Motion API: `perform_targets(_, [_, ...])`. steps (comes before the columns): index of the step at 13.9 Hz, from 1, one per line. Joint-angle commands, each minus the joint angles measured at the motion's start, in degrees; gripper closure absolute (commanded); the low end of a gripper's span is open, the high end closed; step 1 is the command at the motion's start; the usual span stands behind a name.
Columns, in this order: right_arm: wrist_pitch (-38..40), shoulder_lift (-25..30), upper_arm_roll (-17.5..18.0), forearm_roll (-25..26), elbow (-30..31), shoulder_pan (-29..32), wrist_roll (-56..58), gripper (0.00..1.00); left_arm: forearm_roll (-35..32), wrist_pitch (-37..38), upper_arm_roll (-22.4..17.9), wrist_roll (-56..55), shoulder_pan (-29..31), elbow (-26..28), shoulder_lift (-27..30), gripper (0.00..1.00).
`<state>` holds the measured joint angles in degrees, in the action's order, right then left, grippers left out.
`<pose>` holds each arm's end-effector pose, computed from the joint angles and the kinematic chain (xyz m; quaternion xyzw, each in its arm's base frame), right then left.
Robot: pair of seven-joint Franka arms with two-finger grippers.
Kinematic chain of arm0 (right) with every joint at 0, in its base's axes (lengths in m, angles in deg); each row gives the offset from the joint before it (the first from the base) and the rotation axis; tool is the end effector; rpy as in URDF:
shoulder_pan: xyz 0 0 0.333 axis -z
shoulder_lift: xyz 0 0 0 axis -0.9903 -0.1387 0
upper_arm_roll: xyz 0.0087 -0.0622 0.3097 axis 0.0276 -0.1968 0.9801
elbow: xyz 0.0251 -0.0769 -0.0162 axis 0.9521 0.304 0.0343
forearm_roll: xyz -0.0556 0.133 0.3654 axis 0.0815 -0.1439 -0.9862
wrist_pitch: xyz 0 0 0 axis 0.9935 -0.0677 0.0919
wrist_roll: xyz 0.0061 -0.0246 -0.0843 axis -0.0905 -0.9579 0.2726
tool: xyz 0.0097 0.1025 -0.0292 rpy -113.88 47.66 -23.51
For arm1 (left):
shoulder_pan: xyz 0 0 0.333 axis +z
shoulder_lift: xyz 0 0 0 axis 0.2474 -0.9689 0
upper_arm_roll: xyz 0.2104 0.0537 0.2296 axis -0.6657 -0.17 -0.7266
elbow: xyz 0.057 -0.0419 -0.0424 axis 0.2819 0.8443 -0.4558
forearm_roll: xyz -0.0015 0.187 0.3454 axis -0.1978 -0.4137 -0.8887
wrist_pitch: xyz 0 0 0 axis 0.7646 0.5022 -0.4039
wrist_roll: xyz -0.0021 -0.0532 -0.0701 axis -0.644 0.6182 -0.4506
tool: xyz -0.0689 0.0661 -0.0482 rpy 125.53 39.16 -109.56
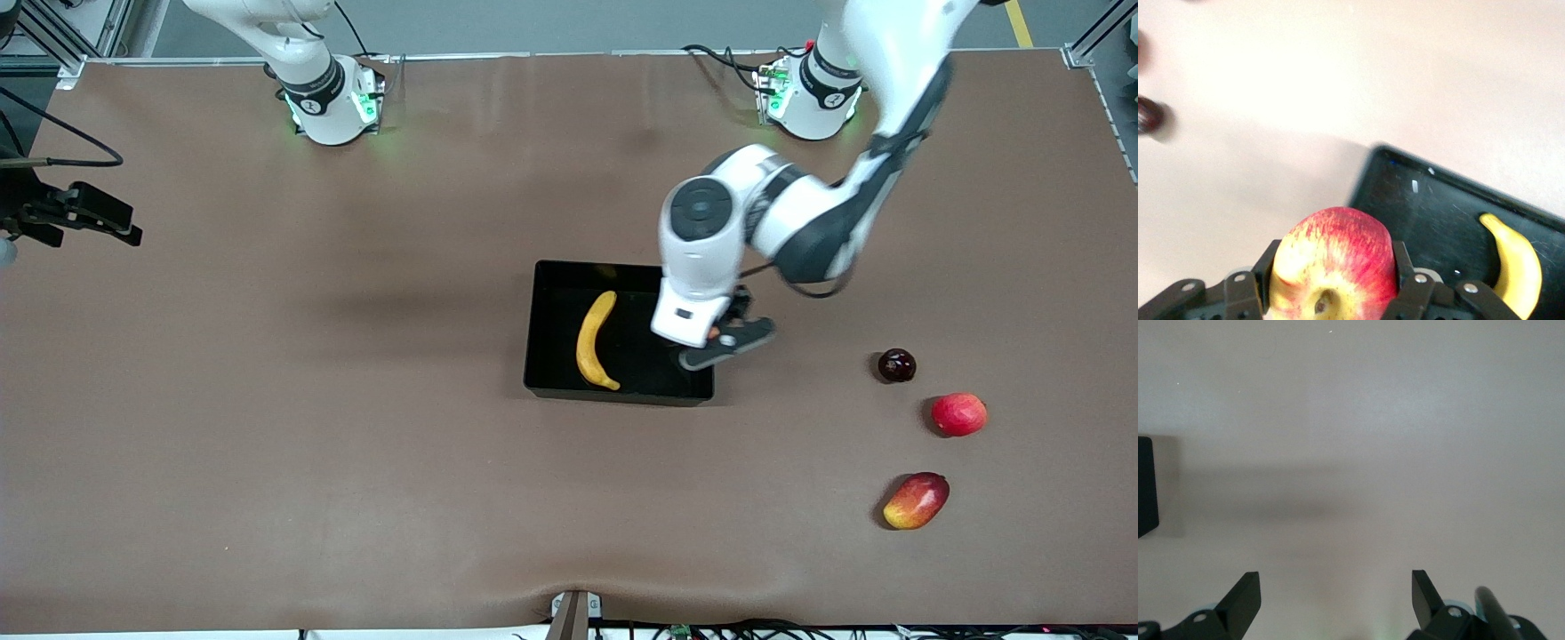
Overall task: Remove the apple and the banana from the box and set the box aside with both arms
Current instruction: 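Carry the apple with the left gripper beside the mango and release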
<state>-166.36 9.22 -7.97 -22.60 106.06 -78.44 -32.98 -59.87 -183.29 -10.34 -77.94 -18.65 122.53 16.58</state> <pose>0.5566 -0.0147 0.6315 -0.9995 0.0020 0.0293 0.0082 0.5864 -0.3218 0.3936 -0.9842 -0.1505 -0.0420 0.0831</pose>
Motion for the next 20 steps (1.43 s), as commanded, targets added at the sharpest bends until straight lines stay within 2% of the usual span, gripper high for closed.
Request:
perform_targets(1, [0.0, 0.0, 0.5, 0.0, -0.3, 0.5, 0.4, 0.00, 2.6, 2.5, 0.5, 12.5, 7.5, -1.6, 1.1, 1.00])
perform_targets(5, [0.0, 0.0, 0.5, 0.0, -0.3, 0.5, 0.4, 0.00, 1.9, 0.6, 0.4, 24.2, 17.8, -1.5, -1.5, 1.00])
perform_targets(9, [0.3, 0.0, 0.5, 0.0, -0.3, 0.5, 0.4, 0.00, 1.2, -8.3, 0.2, 26.5, 24.8, -0.4, -7.9, 1.00])
perform_targets(13, [0.5, -0.1, 0.5, 0.0, -0.3, 0.5, 0.4, 0.00, -6.2, -14.7, 0.1, 26.3, 27.9, -0.4, -13.8, 1.00])
perform_targets(18, [0.5, -0.1, 0.5, 0.0, -0.2, 0.5, 0.4, 0.00, -9.7, -19.5, -0.1, 26.5, 29.8, -0.5, -17.8, 1.00])
perform_targets(20, [0.5, -0.6, 0.5, 0.0, -0.3, 0.5, 0.4, 0.00, -10.0, -22.0, -1.9, 26.5, 29.4, -0.4, -19.1, 1.00])
